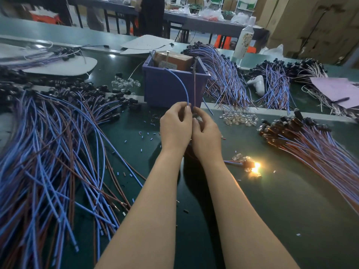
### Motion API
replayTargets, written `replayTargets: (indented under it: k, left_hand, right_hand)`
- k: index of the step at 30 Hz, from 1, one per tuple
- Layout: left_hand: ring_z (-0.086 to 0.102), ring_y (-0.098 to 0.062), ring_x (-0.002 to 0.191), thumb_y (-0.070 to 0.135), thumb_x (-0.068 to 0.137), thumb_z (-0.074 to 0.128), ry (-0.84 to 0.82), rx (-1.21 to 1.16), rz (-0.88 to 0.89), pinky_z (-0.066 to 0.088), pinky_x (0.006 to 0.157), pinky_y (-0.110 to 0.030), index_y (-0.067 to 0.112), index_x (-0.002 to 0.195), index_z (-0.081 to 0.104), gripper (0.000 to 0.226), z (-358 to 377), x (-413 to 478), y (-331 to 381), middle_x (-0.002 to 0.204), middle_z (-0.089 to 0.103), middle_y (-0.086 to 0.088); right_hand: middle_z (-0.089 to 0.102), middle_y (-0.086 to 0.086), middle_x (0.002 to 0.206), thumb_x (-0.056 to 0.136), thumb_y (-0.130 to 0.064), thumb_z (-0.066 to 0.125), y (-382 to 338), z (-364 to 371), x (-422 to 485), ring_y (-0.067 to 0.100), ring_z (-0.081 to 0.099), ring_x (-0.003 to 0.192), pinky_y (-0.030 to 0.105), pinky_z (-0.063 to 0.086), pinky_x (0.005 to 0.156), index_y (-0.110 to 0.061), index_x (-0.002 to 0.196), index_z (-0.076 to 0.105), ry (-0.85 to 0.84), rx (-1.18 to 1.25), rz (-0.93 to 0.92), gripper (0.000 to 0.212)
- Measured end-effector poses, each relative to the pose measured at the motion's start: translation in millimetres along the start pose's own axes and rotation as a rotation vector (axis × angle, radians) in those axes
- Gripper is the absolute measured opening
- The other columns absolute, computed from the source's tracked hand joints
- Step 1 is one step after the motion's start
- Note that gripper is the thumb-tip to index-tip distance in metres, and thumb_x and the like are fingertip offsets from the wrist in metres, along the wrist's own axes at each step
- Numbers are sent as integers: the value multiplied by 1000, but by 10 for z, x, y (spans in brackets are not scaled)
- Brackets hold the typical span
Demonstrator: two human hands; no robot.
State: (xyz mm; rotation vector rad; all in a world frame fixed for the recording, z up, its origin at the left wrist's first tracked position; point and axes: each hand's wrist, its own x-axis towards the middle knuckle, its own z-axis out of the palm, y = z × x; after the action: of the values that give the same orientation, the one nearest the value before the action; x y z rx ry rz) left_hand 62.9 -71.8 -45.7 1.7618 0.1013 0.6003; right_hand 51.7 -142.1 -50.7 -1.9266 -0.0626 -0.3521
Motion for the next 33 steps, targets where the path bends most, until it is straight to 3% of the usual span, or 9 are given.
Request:
replayTargets:
  k: [3,8,14,19,23,28,33]
  left_hand:
    - [64,-15,91,17,95,52,-11,-12,-17,52,86,-31,11,107,67,20,-1,-1,8,97,70,-2]
    - [62,-17,99,18,96,52,-17,0,-42,51,91,-34,10,111,67,24,-3,3,20,107,68,-6]
    - [61,-17,101,18,95,52,-31,-8,-65,49,94,-34,12,111,67,22,-12,3,24,108,67,-6]
    - [63,-16,94,15,94,53,-23,-45,-78,52,89,-36,11,106,68,19,-9,2,25,97,67,-1]
    - [63,-14,95,15,94,53,-30,-36,-65,50,88,-27,12,105,68,18,-3,-4,22,93,65,4]
    - [63,-18,99,15,94,53,-22,-42,-68,50,92,-36,10,107,68,20,1,-1,15,104,69,-4]
    - [62,-18,103,16,95,52,-39,-21,-62,49,94,-34,11,111,67,22,4,1,26,109,68,-5]
  right_hand:
    - [65,1,120,96,-11,46,0,-5,4,12,59,108,21,44,92,-16,130,56,0,-9,-4,35]
    - [66,2,117,96,-10,46,-16,-8,-12,15,62,107,37,48,96,-17,128,57,-5,22,-9,34]
    - [67,-2,113,95,-10,49,-27,-9,-25,10,61,101,31,48,93,-17,122,61,31,-3,-50,30]
    - [68,6,111,95,-9,48,-15,4,-10,22,63,99,40,48,91,-12,121,60,33,-17,-29,29]
    - [68,3,112,95,-10,49,-17,6,-12,18,63,101,36,48,92,-14,121,61,36,-22,-40,29]
    - [68,0,113,95,-11,50,-8,1,-16,14,62,102,27,47,90,-15,121,62,37,-17,-55,29]
    - [68,0,111,95,-11,49,-4,1,-11,14,63,100,28,49,90,-17,121,62,30,-3,-49,29]
